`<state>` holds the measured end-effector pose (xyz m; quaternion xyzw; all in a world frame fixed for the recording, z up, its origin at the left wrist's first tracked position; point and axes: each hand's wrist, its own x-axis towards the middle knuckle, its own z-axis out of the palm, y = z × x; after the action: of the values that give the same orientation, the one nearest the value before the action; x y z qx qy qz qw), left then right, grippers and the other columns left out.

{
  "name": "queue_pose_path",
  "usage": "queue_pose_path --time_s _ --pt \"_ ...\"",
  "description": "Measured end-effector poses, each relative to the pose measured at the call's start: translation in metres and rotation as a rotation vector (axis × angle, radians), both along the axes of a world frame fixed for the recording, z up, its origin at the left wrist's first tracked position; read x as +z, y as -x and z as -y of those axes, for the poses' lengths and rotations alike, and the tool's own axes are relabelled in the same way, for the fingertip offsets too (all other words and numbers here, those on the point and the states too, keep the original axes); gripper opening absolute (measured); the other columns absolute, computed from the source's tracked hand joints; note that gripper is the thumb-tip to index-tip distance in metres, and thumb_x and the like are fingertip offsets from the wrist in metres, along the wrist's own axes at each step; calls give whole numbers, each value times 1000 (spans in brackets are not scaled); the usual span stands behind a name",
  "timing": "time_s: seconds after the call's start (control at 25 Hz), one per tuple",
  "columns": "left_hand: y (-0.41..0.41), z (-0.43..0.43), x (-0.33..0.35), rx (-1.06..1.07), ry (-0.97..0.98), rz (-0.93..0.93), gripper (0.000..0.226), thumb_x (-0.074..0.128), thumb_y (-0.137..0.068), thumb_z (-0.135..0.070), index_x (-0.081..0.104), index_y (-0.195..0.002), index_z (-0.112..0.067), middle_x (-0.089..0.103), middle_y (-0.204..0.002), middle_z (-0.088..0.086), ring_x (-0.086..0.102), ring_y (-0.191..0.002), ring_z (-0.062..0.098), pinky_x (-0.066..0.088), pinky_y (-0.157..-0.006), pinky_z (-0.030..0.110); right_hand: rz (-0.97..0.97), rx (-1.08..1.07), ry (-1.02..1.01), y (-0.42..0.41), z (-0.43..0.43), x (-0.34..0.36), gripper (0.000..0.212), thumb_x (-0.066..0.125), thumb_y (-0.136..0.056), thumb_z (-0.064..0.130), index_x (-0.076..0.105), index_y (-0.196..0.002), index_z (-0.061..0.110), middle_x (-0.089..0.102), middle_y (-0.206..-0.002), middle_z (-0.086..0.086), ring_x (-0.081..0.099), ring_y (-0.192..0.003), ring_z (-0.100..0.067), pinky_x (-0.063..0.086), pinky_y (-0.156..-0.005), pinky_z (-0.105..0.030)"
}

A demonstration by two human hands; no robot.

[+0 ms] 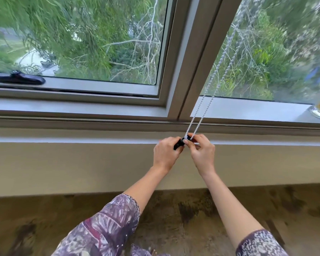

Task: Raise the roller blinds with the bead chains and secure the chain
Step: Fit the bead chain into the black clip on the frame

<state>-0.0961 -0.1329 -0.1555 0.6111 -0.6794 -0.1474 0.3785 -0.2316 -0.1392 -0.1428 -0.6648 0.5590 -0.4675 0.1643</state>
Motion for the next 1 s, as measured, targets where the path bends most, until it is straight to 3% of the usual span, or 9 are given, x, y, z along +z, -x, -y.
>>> queue_pose_path --time_s 0.08,0.24,0.32,0.4,0.52,0.6,0.76,1.0 --pt "-1 -1 0 20 5 5 17 63 -86 -37 69 -91 -22 71 -84 -2 65 -80 21 50 -66 34 -11 -38 15 -4 -2 -1 13 73 -81 27 71 -93 23 66 -84 7 67 -73 -11 56 -68 -29" --pt "-3 -3 0 43 22 21 17 63 -84 -38 68 -86 -22 70 -82 -1 65 -76 22 48 -64 33 -30 -98 33 -11 -6 0 12 73 -80 32 71 -87 23 64 -76 9 63 -66 -7 44 -65 -4" --pt "-4 -3 0 46 21 32 17 64 -84 -37 68 -86 -21 71 -83 0 66 -77 24 50 -65 35 -42 -145 27 -13 -7 1 15 75 -78 32 70 -83 19 64 -74 8 58 -62 -3 40 -63 0" --pt "-4 -5 1 43 43 37 15 67 -82 -34 70 -86 -20 73 -84 0 66 -76 26 50 -66 35 -51 -204 6 -17 -8 2 20 76 -77 35 68 -80 17 64 -71 7 57 -60 -4 40 -63 -4" --pt "-5 -5 2 67 95 57 13 70 -80 -33 70 -82 -20 74 -80 -1 67 -72 26 48 -65 33 -75 -260 -34 -21 -9 5 23 74 -77 39 65 -77 18 65 -70 5 59 -62 -11 45 -63 -23" --pt "-5 -7 1 69 110 55 15 69 -80 -36 70 -82 -21 73 -78 -1 66 -70 26 48 -64 32 -75 -217 -30 -19 -10 6 18 72 -80 35 67 -79 18 65 -72 4 62 -64 -13 48 -63 -25" --pt "-10 -4 -1 38 73 63 17 64 -84 -40 68 -84 -23 72 -80 -2 66 -74 23 45 -67 32 7 -63 -67 -12 -14 7 13 71 -83 21 70 -95 18 68 -85 6 66 -74 -3 53 -69 -17" --pt "-16 0 -1 -19 17 22 18 64 -85 -42 68 -92 -26 72 -87 -4 67 -79 23 51 -64 32 -6 34 -103 -7 -7 14 19 69 -84 10 70 -102 14 68 -93 8 60 -83 18 46 -69 -1"
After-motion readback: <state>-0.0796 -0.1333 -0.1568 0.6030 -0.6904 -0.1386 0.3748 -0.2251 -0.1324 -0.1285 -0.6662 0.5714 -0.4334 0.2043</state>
